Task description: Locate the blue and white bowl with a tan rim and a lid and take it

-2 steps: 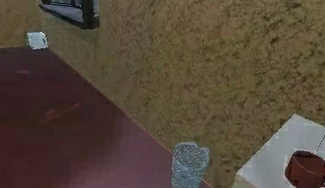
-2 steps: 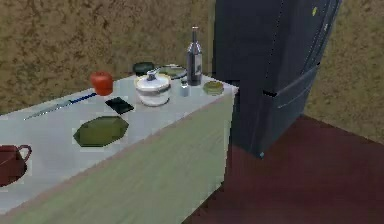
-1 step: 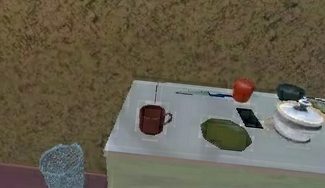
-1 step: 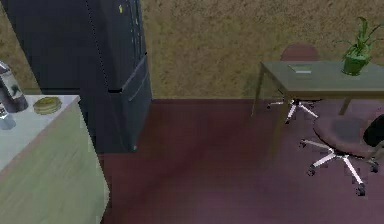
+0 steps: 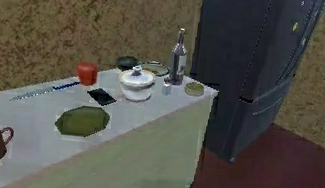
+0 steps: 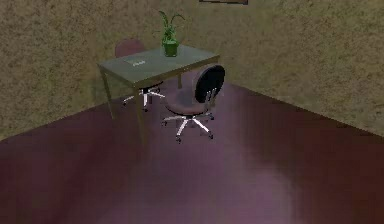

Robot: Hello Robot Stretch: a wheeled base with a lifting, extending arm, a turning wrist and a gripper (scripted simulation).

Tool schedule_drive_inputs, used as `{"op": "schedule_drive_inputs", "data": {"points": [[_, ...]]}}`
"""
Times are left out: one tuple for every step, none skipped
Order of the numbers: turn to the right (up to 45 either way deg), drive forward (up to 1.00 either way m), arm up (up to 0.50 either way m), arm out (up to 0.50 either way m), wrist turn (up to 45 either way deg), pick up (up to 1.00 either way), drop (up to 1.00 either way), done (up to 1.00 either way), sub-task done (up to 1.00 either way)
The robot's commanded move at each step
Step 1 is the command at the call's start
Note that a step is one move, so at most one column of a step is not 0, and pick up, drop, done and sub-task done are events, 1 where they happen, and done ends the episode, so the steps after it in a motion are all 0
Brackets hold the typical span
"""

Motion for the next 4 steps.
{"op": "schedule_drive_inputs", "data": {"points": [[0.0,0.45,0.0,0.0,0.0,0.0,0.0,0.0,0.0],[-45.0,0.0,0.0,0.0,0.0,0.0,0.0,0.0,0.0],[-45.0,0.0,0.0,0.0,0.0,0.0,0.0,0.0,0.0],[-12.0,0.0,0.0,0.0,0.0,0.0,0.0,0.0,0.0]]}}
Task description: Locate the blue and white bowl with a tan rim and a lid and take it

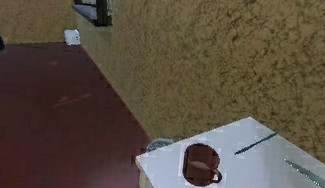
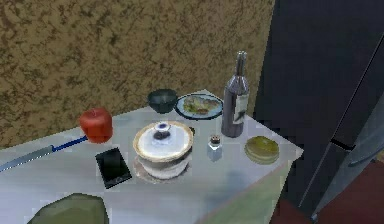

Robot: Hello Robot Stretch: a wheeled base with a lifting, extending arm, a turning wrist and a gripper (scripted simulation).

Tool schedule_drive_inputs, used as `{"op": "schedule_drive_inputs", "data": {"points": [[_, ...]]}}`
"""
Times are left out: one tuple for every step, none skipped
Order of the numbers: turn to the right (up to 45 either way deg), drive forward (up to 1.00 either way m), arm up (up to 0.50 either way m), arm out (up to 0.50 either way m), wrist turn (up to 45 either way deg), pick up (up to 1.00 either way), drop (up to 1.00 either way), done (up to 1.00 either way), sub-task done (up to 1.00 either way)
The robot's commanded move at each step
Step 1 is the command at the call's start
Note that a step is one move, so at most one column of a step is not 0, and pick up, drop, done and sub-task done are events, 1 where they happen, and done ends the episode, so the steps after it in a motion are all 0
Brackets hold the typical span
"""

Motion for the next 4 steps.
{"op": "schedule_drive_inputs", "data": {"points": [[0.0,0.0,0.5,0.0,0.0,0.0,0.0,0.0,0.0],[0.0,0.0,0.38,0.0,0.0,0.0,0.0,0.0,0.0],[0.0,0.0,0.0,0.1,0.0,0.0,0.0,0.0,0.0],[0.0,0.0,0.0,0.0,45.0,0.0,0.0,0.0,0.0]]}}
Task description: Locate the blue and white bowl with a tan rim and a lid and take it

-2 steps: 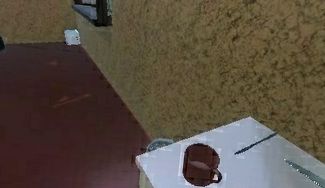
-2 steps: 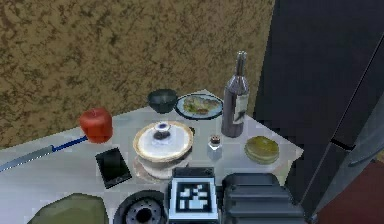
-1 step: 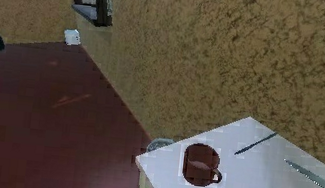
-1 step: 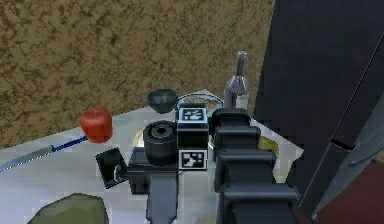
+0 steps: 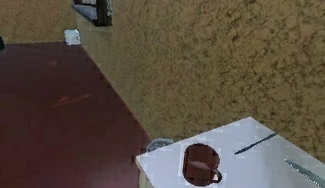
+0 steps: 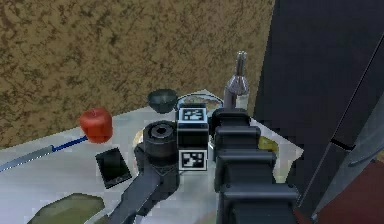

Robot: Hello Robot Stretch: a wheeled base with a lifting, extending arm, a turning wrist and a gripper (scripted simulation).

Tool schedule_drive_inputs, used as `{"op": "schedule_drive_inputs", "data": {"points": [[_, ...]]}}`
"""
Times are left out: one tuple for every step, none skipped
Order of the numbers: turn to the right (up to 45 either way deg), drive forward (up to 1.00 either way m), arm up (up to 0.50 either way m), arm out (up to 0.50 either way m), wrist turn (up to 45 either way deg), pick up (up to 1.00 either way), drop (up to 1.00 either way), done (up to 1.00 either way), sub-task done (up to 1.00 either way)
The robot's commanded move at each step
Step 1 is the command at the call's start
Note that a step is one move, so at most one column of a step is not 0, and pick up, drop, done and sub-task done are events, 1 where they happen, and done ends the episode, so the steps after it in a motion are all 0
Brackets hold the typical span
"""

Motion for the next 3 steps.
{"op": "schedule_drive_inputs", "data": {"points": [[0.0,0.0,0.0,0.0,45.0,0.0,0.0,0.0,0.0],[0.0,0.0,0.0,0.0,45.0,0.0,0.0,0.0,0.0],[0.0,0.0,0.0,0.0,33.0,0.0,0.0,0.0,0.0]]}}
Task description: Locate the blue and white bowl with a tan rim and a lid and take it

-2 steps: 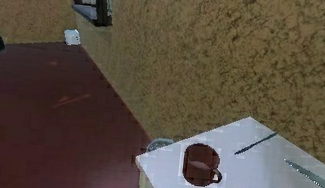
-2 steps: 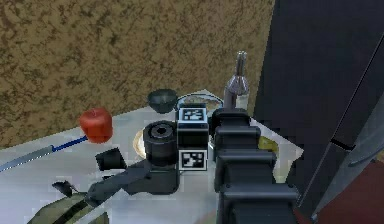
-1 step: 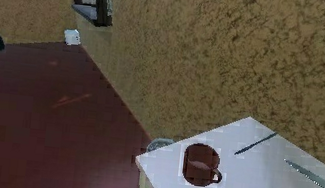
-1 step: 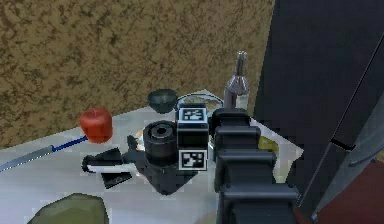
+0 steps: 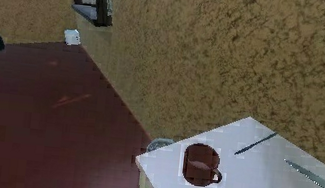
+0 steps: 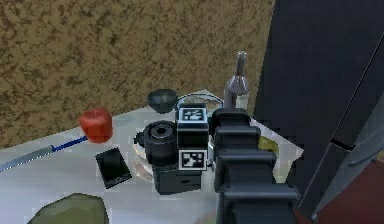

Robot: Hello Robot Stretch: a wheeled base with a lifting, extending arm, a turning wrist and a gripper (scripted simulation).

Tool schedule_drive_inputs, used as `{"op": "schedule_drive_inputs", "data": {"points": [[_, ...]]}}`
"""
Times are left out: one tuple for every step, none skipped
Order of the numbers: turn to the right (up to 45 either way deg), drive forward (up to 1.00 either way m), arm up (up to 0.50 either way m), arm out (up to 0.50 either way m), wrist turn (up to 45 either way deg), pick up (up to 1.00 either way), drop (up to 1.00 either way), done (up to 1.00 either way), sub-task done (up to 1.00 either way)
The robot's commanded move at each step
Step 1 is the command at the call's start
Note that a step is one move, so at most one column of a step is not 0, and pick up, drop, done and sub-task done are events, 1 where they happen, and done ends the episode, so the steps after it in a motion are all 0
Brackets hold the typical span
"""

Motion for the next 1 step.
{"op": "schedule_drive_inputs", "data": {"points": [[0.0,0.0,-0.08,0.0,0.0,0.0,0.0,0.0,0.0]]}}
